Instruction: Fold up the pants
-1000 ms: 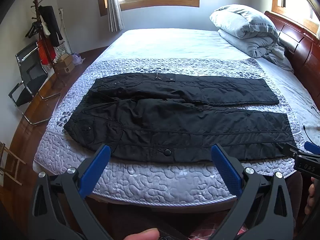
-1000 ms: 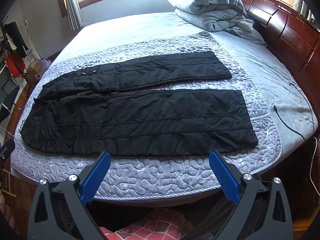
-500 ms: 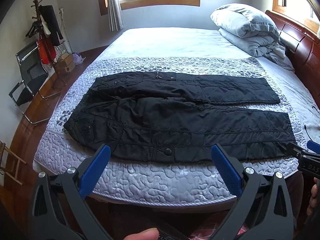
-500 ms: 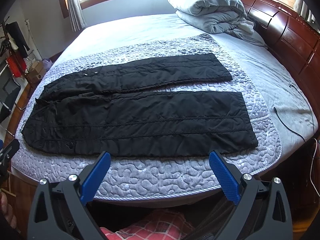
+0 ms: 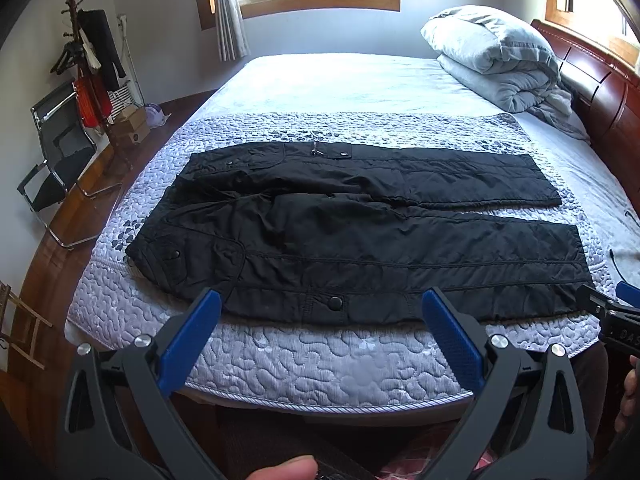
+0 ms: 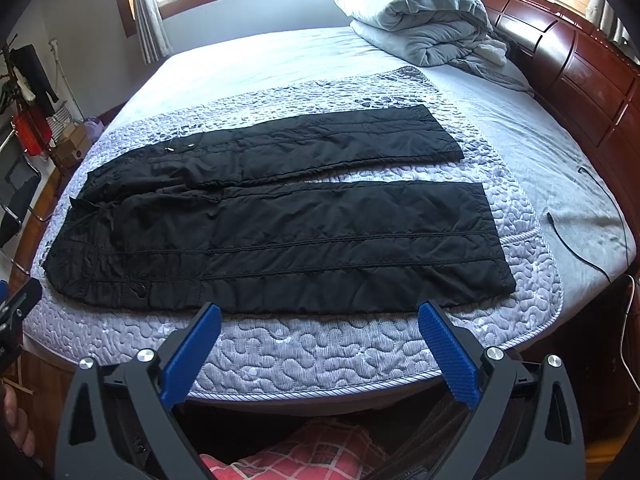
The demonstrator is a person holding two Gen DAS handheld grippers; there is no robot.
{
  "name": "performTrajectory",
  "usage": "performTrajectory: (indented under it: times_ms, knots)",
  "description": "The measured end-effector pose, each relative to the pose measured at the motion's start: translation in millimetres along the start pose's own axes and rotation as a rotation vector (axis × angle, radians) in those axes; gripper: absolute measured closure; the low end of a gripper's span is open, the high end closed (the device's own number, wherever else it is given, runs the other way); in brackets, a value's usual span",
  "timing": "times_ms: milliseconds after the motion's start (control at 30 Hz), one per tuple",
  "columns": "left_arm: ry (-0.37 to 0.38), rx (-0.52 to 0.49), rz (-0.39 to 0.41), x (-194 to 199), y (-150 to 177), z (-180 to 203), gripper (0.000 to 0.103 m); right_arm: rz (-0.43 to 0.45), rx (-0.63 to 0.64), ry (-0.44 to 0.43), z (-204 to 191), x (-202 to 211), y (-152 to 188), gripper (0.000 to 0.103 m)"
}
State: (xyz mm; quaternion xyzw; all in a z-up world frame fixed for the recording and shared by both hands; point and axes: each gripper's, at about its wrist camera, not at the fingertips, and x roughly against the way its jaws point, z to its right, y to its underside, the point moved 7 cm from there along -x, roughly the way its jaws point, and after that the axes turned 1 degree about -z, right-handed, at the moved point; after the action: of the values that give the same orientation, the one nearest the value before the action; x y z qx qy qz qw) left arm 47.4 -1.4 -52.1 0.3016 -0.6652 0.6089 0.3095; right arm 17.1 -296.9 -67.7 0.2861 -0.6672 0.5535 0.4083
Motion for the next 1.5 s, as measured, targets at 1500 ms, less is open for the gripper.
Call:
performTrajectory:
  times_ms: [1500]
  knots:
    - [0.073,-0.012,-0.016,-16,-9,14,0.003,-0.038,0.004,-0.004,2,-22,-2,0.004]
